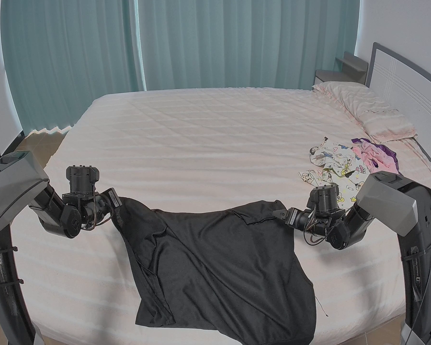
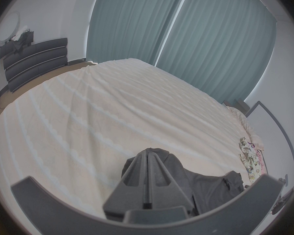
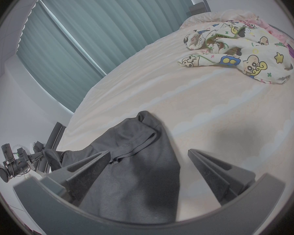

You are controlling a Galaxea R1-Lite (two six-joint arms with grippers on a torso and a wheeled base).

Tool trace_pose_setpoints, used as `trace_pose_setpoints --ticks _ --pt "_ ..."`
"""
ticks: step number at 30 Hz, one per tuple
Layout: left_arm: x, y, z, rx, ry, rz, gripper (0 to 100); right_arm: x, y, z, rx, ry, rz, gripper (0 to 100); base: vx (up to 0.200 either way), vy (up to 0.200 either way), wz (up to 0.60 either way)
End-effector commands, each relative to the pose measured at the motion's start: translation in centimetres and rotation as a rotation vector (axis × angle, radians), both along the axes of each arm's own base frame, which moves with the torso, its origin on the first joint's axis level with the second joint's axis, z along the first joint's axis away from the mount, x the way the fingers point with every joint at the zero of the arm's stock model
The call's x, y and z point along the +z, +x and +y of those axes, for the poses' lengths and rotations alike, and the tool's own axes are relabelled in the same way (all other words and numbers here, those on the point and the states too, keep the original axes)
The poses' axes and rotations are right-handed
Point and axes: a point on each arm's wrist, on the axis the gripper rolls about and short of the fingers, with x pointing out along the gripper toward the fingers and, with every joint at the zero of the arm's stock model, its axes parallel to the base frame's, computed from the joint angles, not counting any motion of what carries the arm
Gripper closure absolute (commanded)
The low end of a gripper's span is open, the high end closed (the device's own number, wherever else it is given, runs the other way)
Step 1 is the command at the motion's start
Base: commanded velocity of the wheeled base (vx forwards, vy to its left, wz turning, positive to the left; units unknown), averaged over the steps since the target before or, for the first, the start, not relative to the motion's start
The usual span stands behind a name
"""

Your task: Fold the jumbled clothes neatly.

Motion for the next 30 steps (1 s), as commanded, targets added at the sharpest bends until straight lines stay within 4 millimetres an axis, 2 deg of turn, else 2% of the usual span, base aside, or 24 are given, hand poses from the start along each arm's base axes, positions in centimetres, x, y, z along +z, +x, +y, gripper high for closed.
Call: trace_pose_setpoints --ticks 1,2,6,8,11,13,14,15,19,24,25,30 --pt "-0.3 -0.4 0.0 -0.001 0.003 0.018 100 -0.3 0.0 1.3 0.027 -0.004 0.011 0 0.0 0.0 0.0" --pt "-0.4 -0.4 0.0 -0.001 0.004 0.019 100 -0.6 0.2 1.3 0.028 -0.01 0.033 100 0.0 0.0 0.0" --pt "-0.2 -0.5 -0.4 -0.009 0.005 0.018 100 -0.3 1.9 1.1 -0.014 -0.01 0.002 100 0.0 0.0 0.0" --pt "-0.2 -0.5 -0.4 -0.011 0.008 0.016 100 0.8 3.1 0.1 -0.082 -0.022 -0.053 100 0.0 0.0 0.0" --pt "0.4 -0.3 -0.3 -0.011 0.033 -0.002 100 4.2 5.3 -1.4 -0.182 -0.012 -0.178 100 0.0 0.0 0.0" --pt "0.5 -0.4 -0.3 -0.011 0.049 -0.002 100 6.1 6.0 -2.5 -0.209 0.001 -0.231 100 0.0 0.0 0.0" --pt "0.4 -0.4 -0.3 -0.01 0.05 0.0 100 6.3 6.1 -2.5 -0.209 0.003 -0.237 100 0.0 0.0 0.0" --pt "0.4 -0.4 -0.3 -0.01 0.059 0.0 100 8.5 6.6 -3.1 -0.222 0.021 -0.298 100 0.0 0.0 0.0" --pt "0.2 -0.3 -0.4 -0.013 0.062 0.004 100 10.8 7.7 -3.8 -0.241 0.034 -0.393 100 0.0 0.0 0.0" --pt "-0.7 -0.2 -0.7 -0.032 0.081 0.028 100 9.9 7.8 -3.6 -0.23 0.024 -0.37 100 0.0 0.0 0.0" --pt "-1.3 0.0 -0.7 -0.043 0.093 0.041 100 8.6 7.9 -3.4 -0.223 0.015 -0.344 100 0.0 0.0 0.0" --pt "-2.3 1.0 -1.4 -0.06 0.09 0.041 100 6.2 7.9 -2.8 -0.2 -0.027 -0.312 100 0.0 0.0 0.0"
